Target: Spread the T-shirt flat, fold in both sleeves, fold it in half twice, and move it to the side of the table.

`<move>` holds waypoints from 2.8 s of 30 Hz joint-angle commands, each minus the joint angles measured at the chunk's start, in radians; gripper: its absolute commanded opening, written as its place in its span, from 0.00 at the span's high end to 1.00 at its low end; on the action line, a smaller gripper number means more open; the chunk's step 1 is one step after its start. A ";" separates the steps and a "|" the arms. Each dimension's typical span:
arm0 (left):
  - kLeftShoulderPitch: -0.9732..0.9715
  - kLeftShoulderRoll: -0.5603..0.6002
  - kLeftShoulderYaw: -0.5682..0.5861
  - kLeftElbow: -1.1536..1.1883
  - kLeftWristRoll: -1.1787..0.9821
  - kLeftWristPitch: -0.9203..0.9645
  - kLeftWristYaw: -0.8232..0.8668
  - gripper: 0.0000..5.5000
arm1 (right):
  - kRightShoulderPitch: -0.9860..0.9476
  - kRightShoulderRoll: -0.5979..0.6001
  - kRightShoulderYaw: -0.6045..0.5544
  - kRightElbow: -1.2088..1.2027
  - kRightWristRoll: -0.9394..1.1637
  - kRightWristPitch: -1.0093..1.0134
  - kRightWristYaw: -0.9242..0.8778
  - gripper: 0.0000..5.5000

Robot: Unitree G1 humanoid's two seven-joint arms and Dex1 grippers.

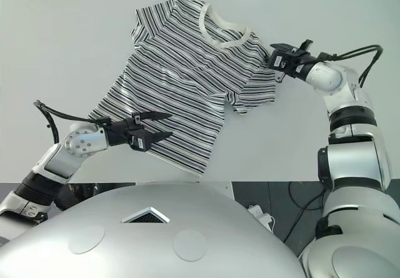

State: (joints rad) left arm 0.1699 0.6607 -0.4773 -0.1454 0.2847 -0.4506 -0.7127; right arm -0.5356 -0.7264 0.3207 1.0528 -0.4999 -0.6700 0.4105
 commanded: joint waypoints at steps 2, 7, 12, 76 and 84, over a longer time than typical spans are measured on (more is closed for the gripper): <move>0.053 0.048 -0.016 -0.022 -0.017 0.061 -0.067 0.54 | -0.129 0.024 0.144 0.121 -0.208 0.082 -0.201 0.71; 0.045 -0.008 0.008 -0.112 -0.113 0.167 -0.054 0.54 | -0.257 0.095 0.230 0.232 -0.300 0.155 -0.329 0.71; -0.025 -0.214 0.076 -0.259 -0.363 0.457 0.034 0.54 | -0.342 0.206 0.272 0.277 -0.329 0.200 -0.379 0.71; -0.196 -0.100 0.434 0.030 -0.433 0.275 -0.022 0.54 | 0.731 -0.390 0.035 -1.131 0.516 0.614 0.718 0.71; -0.275 -0.130 0.456 0.085 -0.453 0.319 -0.007 0.54 | 0.915 -0.516 -0.134 -1.169 0.602 0.569 0.747 0.71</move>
State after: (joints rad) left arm -0.0740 0.5381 -0.0326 -0.0787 -0.1560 -0.1521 -0.7304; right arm 0.2817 -1.2169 0.1804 -0.1034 0.1333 -0.1227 1.1489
